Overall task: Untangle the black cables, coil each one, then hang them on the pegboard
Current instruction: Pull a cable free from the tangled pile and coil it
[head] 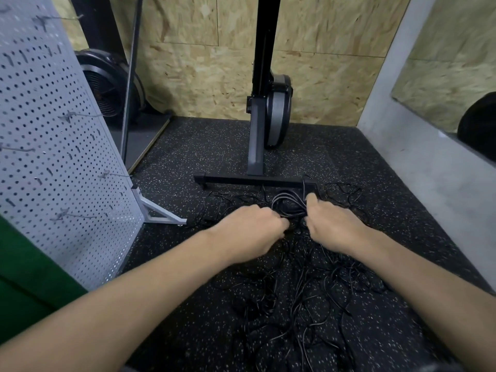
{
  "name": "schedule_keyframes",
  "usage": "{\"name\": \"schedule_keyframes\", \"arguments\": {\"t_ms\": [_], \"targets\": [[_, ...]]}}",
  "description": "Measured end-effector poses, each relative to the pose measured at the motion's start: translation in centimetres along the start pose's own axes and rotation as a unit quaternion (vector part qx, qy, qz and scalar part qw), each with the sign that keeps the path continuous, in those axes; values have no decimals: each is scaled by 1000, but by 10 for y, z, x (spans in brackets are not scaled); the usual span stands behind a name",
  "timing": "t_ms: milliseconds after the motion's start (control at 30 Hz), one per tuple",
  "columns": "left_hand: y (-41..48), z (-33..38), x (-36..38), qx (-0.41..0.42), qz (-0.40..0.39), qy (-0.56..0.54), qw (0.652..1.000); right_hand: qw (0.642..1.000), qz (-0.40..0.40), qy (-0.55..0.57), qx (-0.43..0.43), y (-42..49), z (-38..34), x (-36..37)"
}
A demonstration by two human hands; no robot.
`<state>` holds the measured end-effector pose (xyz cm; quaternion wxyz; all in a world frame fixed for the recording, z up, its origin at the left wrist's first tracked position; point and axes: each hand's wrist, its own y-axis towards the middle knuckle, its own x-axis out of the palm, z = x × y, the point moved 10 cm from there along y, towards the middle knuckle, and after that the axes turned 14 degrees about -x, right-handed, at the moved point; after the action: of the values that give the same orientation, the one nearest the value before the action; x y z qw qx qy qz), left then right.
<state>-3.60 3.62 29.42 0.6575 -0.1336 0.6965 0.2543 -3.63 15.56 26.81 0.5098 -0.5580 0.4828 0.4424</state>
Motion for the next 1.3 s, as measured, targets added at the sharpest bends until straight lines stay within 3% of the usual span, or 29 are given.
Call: {"name": "schedule_keyframes", "arguments": {"t_ms": [133,267,400,500,633,767,900,1033,1133,1300], "targets": [[-8,-6,-28,100,110,41,988,994,-88,-7,-72,-4,-15,18],[-5,-24,-44,71,154,-18,985,983,-92,-29,-159,-11,-44,17],[5,-51,-29,-9,80,-160,984,964,-92,45,-245,-23,-69,26],[8,-74,-13,-74,24,-306,949,950,-21,140,-278,-25,-73,11],[7,-86,10,-145,-48,-430,890,942,85,198,-255,-26,-64,-17],[6,-84,18,-195,-26,-376,906,932,180,257,-179,-24,-49,-28],[8,-49,36,-181,-71,-298,935,930,235,269,-86,-20,-24,-33],[11,-36,56,-198,-112,-163,960,959,213,185,-37,-16,-5,-24],[5,-24,55,-175,-131,-130,967,981,177,85,9,-14,7,-11],[2,1,-5,-43,-43,-134,989,992,126,-9,18,-11,7,1]]}}
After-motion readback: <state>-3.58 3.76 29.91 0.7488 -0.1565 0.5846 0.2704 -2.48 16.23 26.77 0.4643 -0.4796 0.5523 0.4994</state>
